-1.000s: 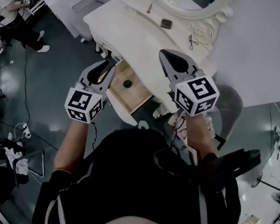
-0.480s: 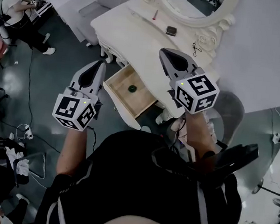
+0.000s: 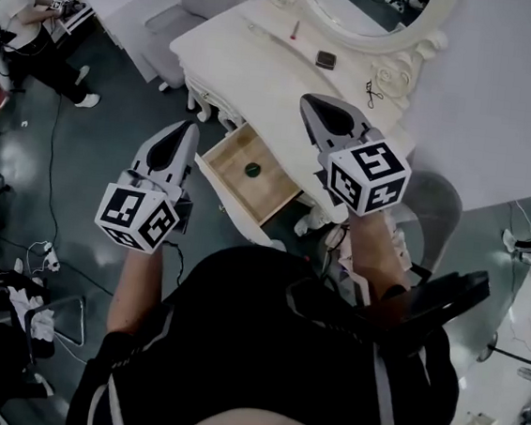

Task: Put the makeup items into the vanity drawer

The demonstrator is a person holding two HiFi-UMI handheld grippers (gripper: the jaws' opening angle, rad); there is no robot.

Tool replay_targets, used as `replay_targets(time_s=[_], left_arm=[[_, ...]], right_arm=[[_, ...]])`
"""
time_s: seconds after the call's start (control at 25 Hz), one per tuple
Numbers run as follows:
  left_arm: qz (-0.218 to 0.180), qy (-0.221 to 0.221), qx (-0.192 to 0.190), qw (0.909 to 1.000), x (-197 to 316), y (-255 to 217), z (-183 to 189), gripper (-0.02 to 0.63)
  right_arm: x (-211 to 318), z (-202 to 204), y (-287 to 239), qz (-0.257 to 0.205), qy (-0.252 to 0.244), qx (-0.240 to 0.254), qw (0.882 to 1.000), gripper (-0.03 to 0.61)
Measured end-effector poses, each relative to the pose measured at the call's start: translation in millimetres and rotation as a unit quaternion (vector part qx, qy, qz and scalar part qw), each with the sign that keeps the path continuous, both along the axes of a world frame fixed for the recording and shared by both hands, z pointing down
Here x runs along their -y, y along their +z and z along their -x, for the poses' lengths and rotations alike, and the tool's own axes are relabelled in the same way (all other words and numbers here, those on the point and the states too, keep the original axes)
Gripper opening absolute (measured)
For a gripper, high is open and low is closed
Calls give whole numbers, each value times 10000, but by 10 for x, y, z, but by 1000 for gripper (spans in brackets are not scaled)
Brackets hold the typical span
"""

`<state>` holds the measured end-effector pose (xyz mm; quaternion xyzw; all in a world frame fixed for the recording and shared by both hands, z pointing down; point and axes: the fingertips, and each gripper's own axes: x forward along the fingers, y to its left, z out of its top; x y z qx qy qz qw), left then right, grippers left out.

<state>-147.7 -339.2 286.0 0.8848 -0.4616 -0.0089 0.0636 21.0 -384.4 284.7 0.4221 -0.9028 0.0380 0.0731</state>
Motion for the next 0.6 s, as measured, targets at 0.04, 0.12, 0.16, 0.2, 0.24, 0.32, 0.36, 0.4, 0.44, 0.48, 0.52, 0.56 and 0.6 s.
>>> replay_targets(time_s=[0.04,0.12,0.16,0.2,0.24,0.32,0.36,0.4,0.44,0.48,0.52,0.56,0.6], left_arm=[[4,23,10,10000,4,-1,12,5],[-6,41,58,10000,14,-3,39,5],[-17,23,73,10000,21,-5,56,5],[-27,-18,75,10000,32,-10,78,5],[-34,-68,65,10000,42,-19,102,5],[-54,-136,51,9999,52,-41,145,5],[-81,-149,64,9998,49,-53,160,5],[-121,-159,80,9998,44,-66,175,5],[-166,-176,88,9997,38,-80,193,5],[-199,-200,83,9996,34,-89,214,5],[-215,-223,70,9995,33,-91,235,4],[-214,-238,54,9995,36,-86,252,3],[-206,-246,36,9995,42,-79,263,5]], right_arm=[[3,17,-5,-12,10,-19,10000,3],[13,37,-7,-25,50,-39,10000,5],[17,40,-5,-22,71,-42,10000,5],[21,41,-4,-19,88,-49,9999,5],[24,44,-7,-19,98,-58,9999,5],[23,60,-16,-23,97,-82,9999,5],[23,71,-17,-21,93,-94,9999,5],[24,82,-13,-10,93,-99,9999,5],[26,92,-8,9,99,-93,9999,5],[26,103,-3,26,106,-86,9999,5],[26,114,-2,33,113,-89,9999,5],[27,125,-3,29,122,-108,9999,5],[29,133,-4,18,135,-150,9998,5]])
